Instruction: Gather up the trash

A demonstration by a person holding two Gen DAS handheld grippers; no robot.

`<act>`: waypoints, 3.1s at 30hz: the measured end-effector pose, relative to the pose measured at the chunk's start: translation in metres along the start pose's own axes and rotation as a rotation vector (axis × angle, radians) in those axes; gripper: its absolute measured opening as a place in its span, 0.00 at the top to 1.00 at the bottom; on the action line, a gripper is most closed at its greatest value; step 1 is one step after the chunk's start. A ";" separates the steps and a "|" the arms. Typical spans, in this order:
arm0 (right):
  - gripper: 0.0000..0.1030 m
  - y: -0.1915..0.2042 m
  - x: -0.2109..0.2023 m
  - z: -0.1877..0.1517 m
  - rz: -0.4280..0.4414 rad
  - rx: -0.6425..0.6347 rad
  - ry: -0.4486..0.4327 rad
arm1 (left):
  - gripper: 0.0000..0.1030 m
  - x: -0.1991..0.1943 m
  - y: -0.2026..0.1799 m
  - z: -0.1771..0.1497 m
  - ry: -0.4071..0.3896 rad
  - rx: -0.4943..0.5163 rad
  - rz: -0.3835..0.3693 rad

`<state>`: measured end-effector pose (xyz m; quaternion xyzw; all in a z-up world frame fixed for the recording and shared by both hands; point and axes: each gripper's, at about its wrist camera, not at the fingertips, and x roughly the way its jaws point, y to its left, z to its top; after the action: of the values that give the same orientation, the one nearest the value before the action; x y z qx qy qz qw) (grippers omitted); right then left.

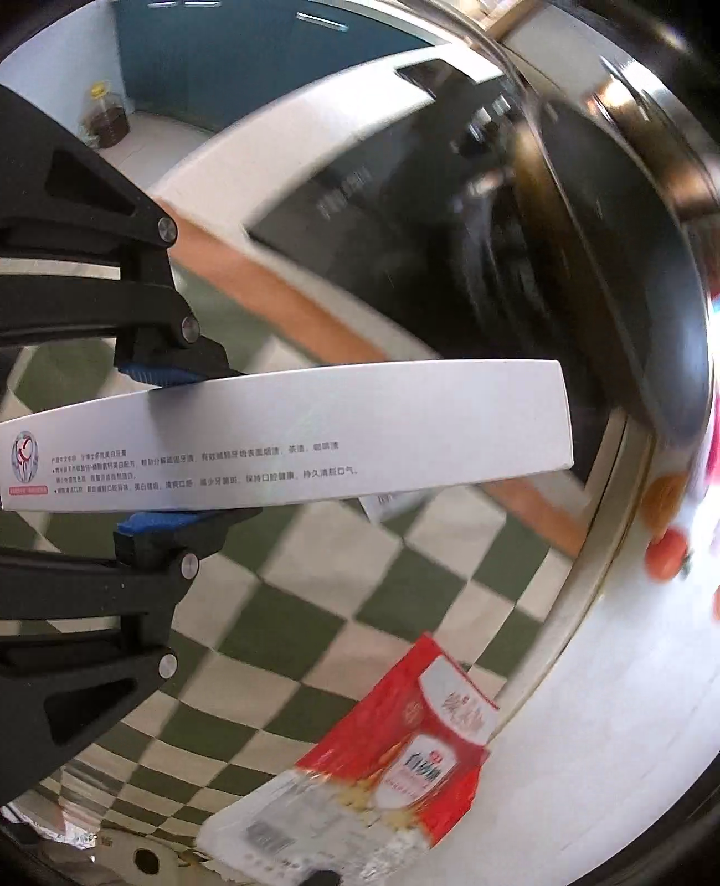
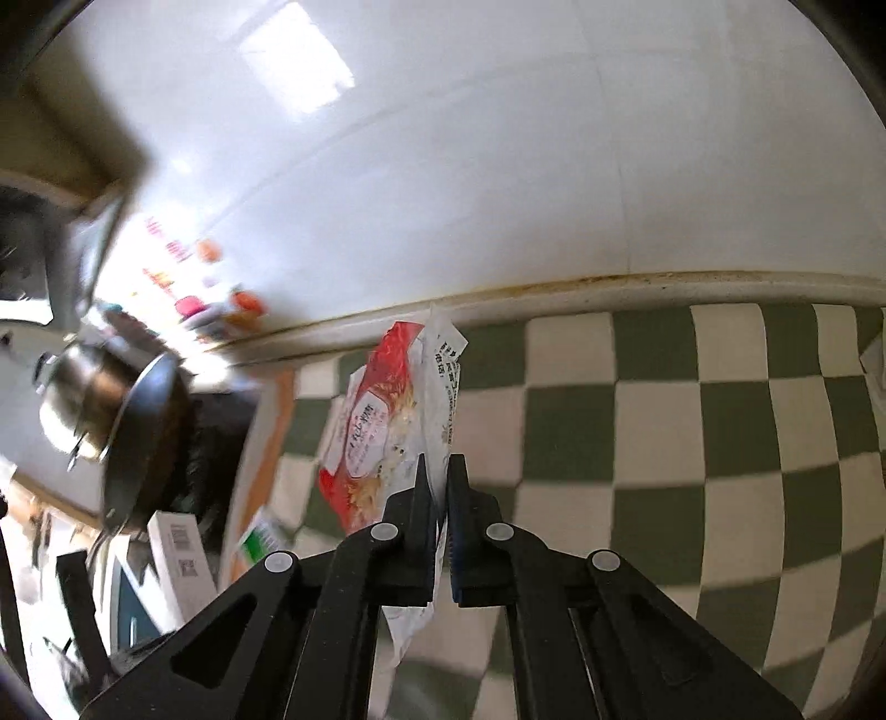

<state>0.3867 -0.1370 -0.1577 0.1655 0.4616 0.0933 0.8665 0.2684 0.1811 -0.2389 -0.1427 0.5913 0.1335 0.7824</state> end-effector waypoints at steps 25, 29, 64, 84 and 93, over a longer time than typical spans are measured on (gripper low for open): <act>0.97 0.331 0.114 -0.479 0.158 -0.640 0.515 | 0.70 0.089 0.449 -0.302 0.213 -0.624 0.146; 0.97 0.345 0.204 -0.566 0.102 -0.760 0.594 | 0.70 0.189 0.496 -0.344 0.302 -0.731 0.087; 0.14 0.354 0.468 -0.789 -0.031 -1.074 0.818 | 0.12 0.414 0.588 -0.428 0.301 -0.999 0.073; 0.00 0.354 0.330 -0.736 0.096 -1.284 0.583 | 0.12 0.262 0.518 -0.416 0.103 -0.940 0.299; 0.00 0.380 0.163 -0.634 0.213 -1.248 0.520 | 0.12 0.081 0.447 -0.401 -0.016 -0.921 0.315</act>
<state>-0.0525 0.3938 -0.4707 -0.3480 0.4957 0.4635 0.6469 -0.2345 0.4444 -0.4505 -0.3820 0.4790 0.4992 0.6128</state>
